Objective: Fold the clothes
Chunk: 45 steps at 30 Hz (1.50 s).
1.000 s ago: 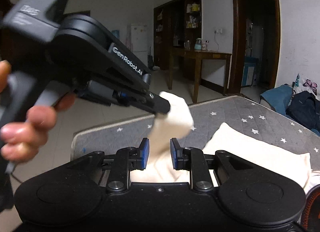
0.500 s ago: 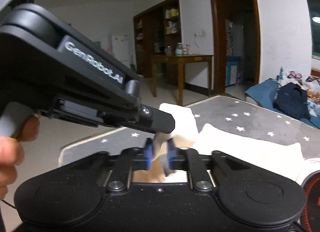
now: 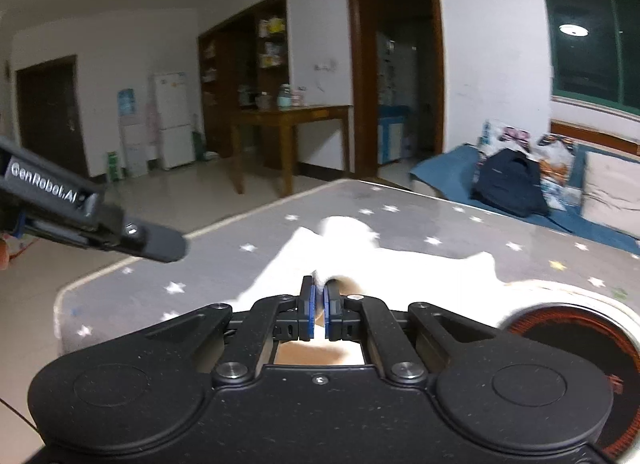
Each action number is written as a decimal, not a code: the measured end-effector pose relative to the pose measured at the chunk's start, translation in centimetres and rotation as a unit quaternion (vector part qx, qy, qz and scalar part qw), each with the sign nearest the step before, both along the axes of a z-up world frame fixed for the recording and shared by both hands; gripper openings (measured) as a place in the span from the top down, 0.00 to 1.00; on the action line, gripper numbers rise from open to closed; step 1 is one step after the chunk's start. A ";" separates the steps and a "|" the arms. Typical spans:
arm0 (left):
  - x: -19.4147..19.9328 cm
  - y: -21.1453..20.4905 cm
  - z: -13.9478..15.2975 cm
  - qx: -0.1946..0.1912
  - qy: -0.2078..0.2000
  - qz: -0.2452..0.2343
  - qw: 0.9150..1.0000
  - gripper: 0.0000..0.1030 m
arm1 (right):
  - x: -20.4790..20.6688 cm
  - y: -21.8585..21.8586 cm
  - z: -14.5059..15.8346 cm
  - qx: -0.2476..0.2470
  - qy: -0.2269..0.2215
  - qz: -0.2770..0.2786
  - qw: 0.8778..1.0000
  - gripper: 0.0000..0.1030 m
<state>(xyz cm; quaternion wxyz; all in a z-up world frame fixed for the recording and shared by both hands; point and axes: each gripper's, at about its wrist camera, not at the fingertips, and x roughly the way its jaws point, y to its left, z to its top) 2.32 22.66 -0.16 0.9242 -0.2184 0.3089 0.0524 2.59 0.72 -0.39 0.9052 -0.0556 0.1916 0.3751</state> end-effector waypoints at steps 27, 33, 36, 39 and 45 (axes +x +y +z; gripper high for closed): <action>-6.5 -1.5 -3.2 0.080 0.075 -0.024 0.994 0.77 | 3.3 -4.6 -2.9 0.002 0.132 -0.042 0.990 0.66; -5.0 -2.8 -3.8 0.101 0.085 -0.044 0.990 0.77 | 4.3 -3.3 -4.6 -0.023 0.154 -0.026 0.987 0.79; -4.5 -3.0 -4.7 0.100 0.102 -0.051 0.988 0.77 | 3.5 -2.6 -4.2 -0.046 0.105 -0.023 0.993 0.87; -4.5 -3.0 -5.3 0.100 0.105 -0.054 0.988 0.77 | 1.3 -2.3 -2.8 -0.064 0.002 -0.016 0.998 0.88; -4.7 -2.8 -5.3 0.098 0.105 -0.057 0.988 0.77 | -2.4 -2.0 -3.1 -0.136 -0.063 0.075 0.986 0.69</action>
